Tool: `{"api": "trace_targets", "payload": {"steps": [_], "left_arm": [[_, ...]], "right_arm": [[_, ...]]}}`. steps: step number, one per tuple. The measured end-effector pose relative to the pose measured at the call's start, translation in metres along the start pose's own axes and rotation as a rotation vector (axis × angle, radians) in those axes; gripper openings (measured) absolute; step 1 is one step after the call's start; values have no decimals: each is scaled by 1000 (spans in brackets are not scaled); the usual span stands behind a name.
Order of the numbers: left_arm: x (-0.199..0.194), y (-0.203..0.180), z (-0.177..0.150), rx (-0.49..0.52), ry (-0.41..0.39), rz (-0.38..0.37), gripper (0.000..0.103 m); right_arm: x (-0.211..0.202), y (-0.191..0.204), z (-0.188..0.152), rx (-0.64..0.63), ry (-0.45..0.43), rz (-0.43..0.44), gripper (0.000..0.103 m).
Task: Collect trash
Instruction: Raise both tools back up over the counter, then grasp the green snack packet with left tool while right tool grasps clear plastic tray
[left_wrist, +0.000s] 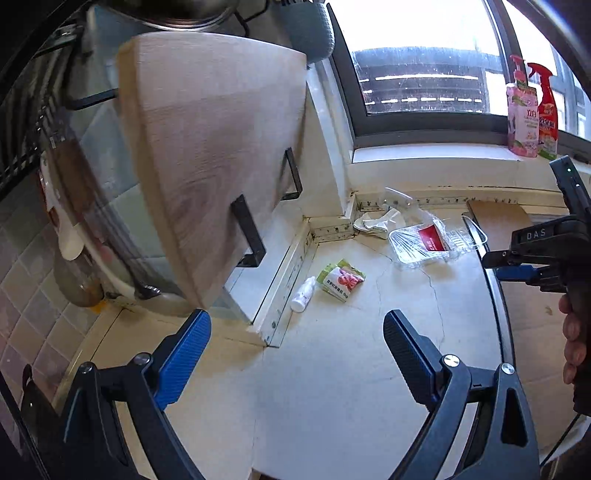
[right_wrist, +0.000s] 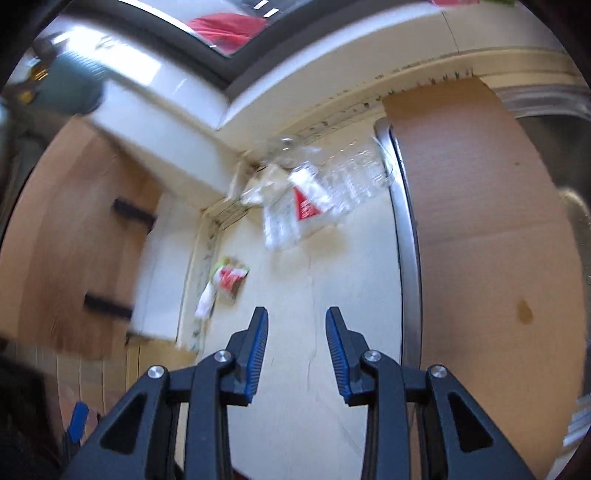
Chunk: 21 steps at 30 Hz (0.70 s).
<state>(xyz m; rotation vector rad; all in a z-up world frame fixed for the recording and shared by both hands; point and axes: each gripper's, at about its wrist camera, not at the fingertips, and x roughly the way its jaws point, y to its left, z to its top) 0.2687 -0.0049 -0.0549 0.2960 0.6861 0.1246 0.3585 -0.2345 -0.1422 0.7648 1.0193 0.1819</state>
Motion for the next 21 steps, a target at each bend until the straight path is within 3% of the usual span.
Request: {"api": "trace_targets", "payload": {"steps": [8, 16, 21], "left_arm": [[97, -36, 29, 36, 98, 17, 93], [145, -37, 46, 13, 152, -6, 93], [175, -48, 53, 20, 200, -20, 93]], "right_arm": [[67, -39, 51, 244, 23, 24, 33], [68, -54, 60, 357, -76, 96, 33], [80, -52, 70, 371, -68, 39, 33]]}}
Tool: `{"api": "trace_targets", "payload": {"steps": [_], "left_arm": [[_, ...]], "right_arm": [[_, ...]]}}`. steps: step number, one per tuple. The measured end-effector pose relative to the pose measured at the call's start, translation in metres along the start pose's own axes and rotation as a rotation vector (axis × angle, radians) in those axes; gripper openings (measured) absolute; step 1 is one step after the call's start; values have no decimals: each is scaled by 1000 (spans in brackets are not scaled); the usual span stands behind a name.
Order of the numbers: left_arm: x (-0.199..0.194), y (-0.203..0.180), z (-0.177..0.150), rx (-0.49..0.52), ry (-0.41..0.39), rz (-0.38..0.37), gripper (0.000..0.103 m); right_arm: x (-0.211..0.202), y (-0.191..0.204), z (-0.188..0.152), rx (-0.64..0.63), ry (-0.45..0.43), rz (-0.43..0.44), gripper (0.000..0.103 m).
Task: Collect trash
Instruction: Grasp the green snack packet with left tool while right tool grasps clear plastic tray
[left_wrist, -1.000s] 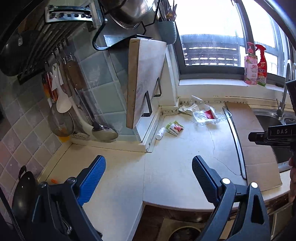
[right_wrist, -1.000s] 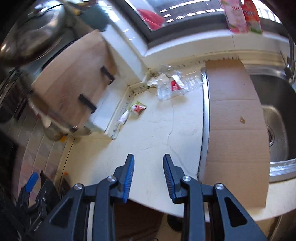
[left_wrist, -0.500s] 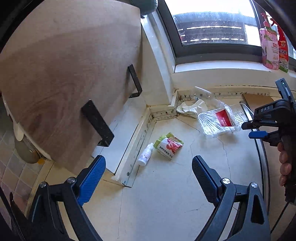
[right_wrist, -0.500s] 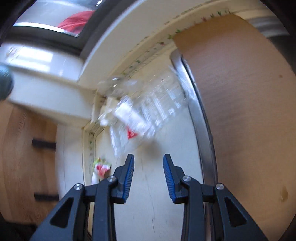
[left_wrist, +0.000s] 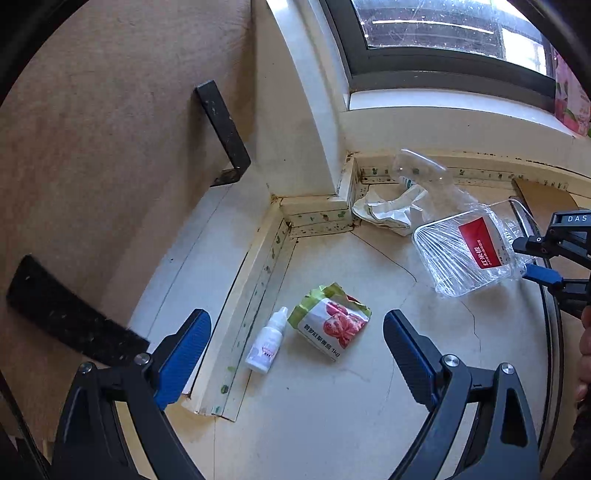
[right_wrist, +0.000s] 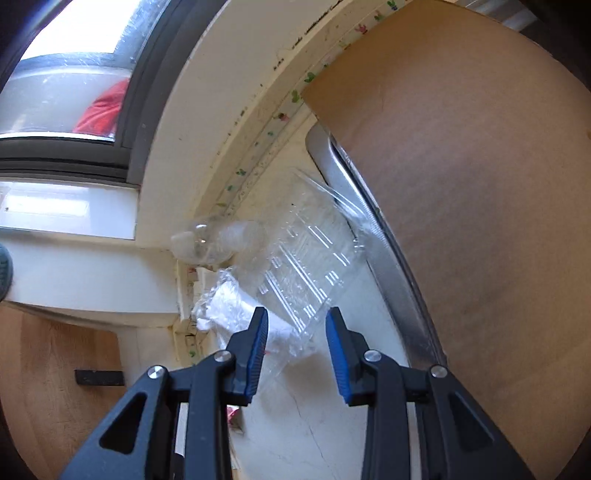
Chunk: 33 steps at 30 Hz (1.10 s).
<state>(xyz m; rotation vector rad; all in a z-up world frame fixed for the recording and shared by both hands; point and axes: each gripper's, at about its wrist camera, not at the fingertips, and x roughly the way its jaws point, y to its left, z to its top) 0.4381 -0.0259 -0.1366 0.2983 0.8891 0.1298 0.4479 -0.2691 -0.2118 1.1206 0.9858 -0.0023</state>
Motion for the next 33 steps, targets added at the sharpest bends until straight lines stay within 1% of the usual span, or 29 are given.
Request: {"api": "trace_targets", "payload": {"steps": [3, 6, 7, 8, 9, 10, 11, 16, 21, 27, 29, 33], "left_arm": [[20, -9, 6, 8, 41, -5, 93], [38, -14, 10, 12, 86, -27, 93], [45, -14, 11, 12, 110, -36, 93], [52, -14, 11, 9, 131, -42, 93], [57, -14, 11, 6, 146, -45, 93], [62, -13, 11, 3, 164, -51, 93], [67, -12, 11, -1, 178, -56, 93], [83, -1, 8, -53, 229, -101, 93], [100, 6, 8, -113, 271, -154, 93], [119, 0, 4, -109, 303, -143, 93], [127, 0, 3, -113, 307, -128, 93], [137, 3, 4, -151, 314, -146, 93]], "right_arm": [[2, 2, -1, -5, -28, -13, 32], [3, 9, 0, -40, -65, -56, 32], [4, 11, 1, -48, -70, -71, 30], [5, 11, 2, -56, -72, -89, 20], [7, 11, 4, -65, -65, -96, 15], [6, 8, 5, -71, -57, -87, 11], [5, 8, 6, -77, -54, -73, 9], [-21, 11, -1, -165, -99, -21, 6], [-42, 7, -8, -216, -125, 0, 6], [-54, 15, -24, -305, -133, 30, 6], [-56, 20, -29, -329, -123, 43, 6], [-60, 24, -39, -377, -104, 60, 5]]}}
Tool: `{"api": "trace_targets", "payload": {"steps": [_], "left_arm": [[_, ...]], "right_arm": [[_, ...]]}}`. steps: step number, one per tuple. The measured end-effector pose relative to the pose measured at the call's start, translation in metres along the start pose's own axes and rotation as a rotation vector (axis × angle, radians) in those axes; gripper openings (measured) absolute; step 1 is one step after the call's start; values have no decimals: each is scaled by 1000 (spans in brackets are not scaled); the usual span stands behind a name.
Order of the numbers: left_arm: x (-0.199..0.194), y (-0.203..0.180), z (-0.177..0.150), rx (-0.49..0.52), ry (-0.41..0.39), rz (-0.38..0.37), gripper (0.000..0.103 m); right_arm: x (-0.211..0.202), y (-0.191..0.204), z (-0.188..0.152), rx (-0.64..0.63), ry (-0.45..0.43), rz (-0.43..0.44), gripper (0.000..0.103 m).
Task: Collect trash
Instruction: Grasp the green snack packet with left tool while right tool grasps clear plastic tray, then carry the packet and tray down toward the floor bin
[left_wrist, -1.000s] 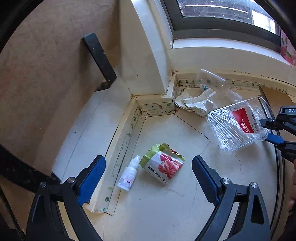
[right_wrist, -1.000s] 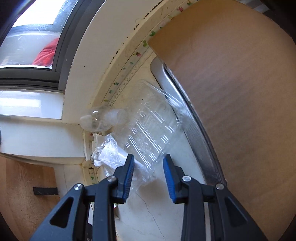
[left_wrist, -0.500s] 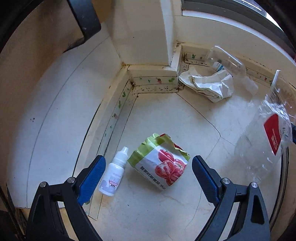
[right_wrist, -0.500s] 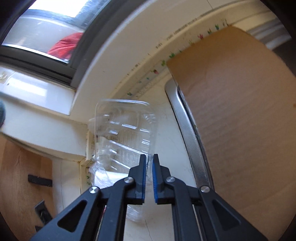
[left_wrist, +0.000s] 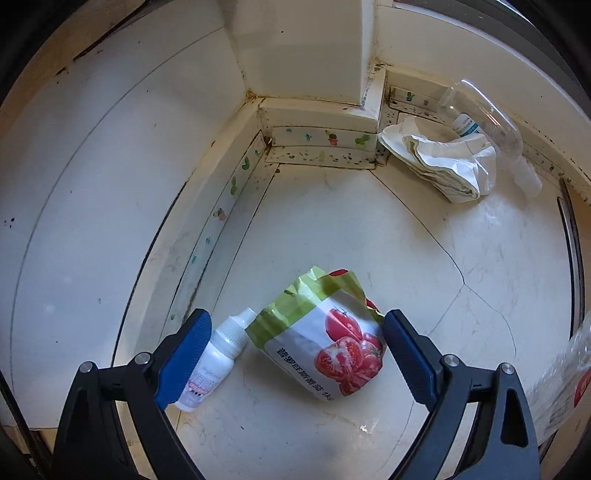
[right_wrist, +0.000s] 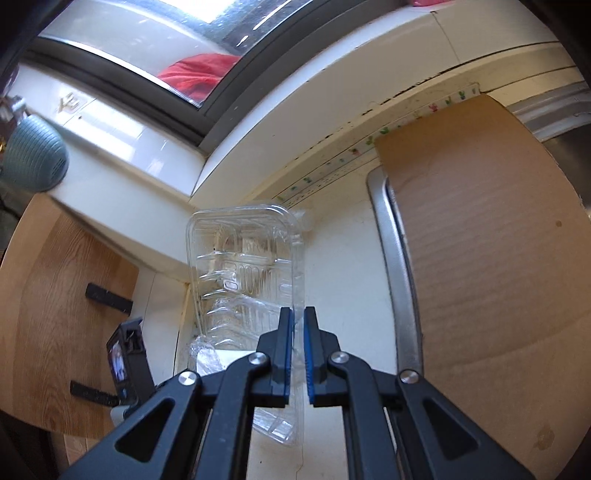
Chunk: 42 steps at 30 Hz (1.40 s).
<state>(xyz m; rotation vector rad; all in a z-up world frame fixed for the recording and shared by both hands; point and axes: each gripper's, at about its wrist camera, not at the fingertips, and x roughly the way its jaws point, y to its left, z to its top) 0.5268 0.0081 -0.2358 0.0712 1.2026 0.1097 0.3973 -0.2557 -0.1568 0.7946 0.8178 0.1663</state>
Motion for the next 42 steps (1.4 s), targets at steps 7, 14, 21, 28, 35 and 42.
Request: {"api": "trace_targets", "payload": {"steps": [7, 14, 21, 28, 35, 42], "left_arm": [[3, 8, -4, -38, 6, -7, 93], [6, 25, -17, -114, 13, -44, 94], [5, 26, -30, -163, -22, -94, 74], [-18, 0, -36, -65, -77, -50, 39], [-73, -19, -63, -6, -136, -130, 8], [-142, -22, -114, 29, -197, -242, 7]], "right_arm": [[-3, -2, -6, -9, 20, 9, 5], [-6, -3, -10, -7, 37, 12, 6], [-6, 0, -16, -26, 54, 15, 6], [-14, 2, -21, -31, 44, 16, 6], [-39, 9, -33, -53, 12, 17, 6], [-87, 21, -58, -73, -54, 14, 6]]}}
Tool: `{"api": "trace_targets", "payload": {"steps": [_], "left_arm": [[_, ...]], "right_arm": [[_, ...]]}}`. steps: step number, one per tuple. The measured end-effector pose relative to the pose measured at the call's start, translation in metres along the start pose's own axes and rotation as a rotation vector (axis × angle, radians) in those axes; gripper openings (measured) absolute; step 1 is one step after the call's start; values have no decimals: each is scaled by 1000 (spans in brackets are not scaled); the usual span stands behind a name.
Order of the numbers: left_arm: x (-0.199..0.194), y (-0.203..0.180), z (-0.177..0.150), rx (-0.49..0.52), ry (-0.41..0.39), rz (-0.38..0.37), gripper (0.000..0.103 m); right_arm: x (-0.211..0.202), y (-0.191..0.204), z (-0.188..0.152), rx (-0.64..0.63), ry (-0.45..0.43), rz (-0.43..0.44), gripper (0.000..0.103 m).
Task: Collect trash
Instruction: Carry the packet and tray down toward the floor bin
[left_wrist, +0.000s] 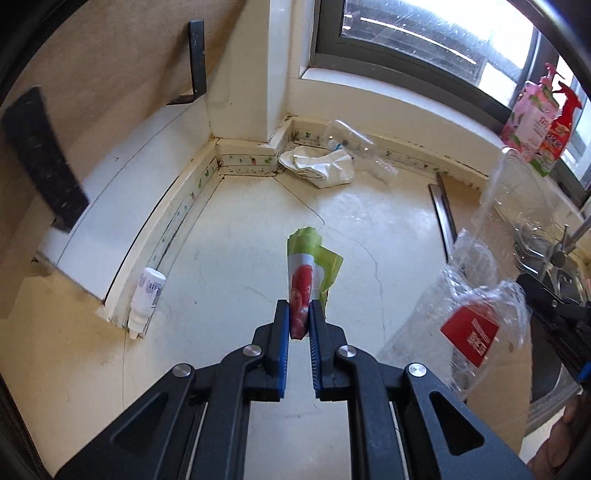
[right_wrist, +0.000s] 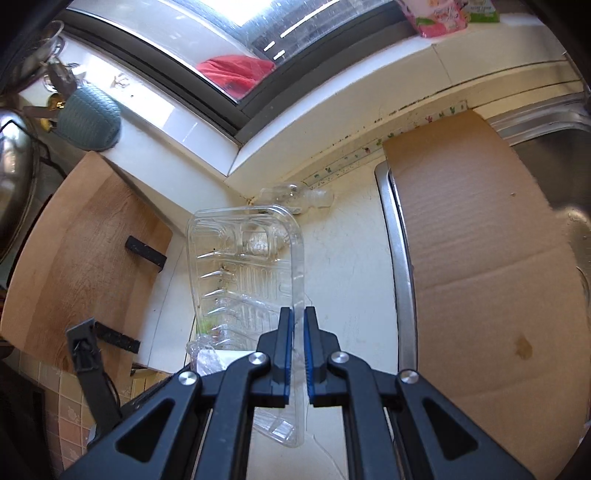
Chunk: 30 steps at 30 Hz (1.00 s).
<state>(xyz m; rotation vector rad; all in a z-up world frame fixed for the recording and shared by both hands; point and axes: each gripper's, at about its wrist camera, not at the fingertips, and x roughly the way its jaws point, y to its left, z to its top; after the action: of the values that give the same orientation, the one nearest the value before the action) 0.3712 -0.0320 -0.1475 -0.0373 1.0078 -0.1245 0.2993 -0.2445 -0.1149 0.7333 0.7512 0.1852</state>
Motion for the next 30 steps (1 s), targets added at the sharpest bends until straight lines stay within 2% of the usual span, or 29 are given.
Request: {"api": "trace_targets", "payload": {"steps": [5, 9, 13, 17, 21, 24, 30], "left_arm": [[-71, 8, -41, -8, -90, -95, 7], [-128, 22, -85, -18, -154, -148, 8], [-172, 38, -143, -29, -176, -170, 8], [-199, 49, -213, -27, -154, -159, 8], [-195, 60, -278, -47, -67, -147, 8], [-177, 72, -317, -84, 16, -136, 8], [-130, 95, -376, -179, 145, -123, 8]], "right_arm": [[-51, 16, -34, -22, -62, -14, 6], [-95, 27, -77, -54, -80, -24, 6], [-126, 36, -127, -86, -57, -32, 6], [-144, 45, -183, -132, -6, -44, 6], [-155, 51, -238, -208, 48, -70, 6], [-153, 51, -273, -280, 94, -99, 6], [-118, 29, -332, -386, 238, -198, 6]]}}
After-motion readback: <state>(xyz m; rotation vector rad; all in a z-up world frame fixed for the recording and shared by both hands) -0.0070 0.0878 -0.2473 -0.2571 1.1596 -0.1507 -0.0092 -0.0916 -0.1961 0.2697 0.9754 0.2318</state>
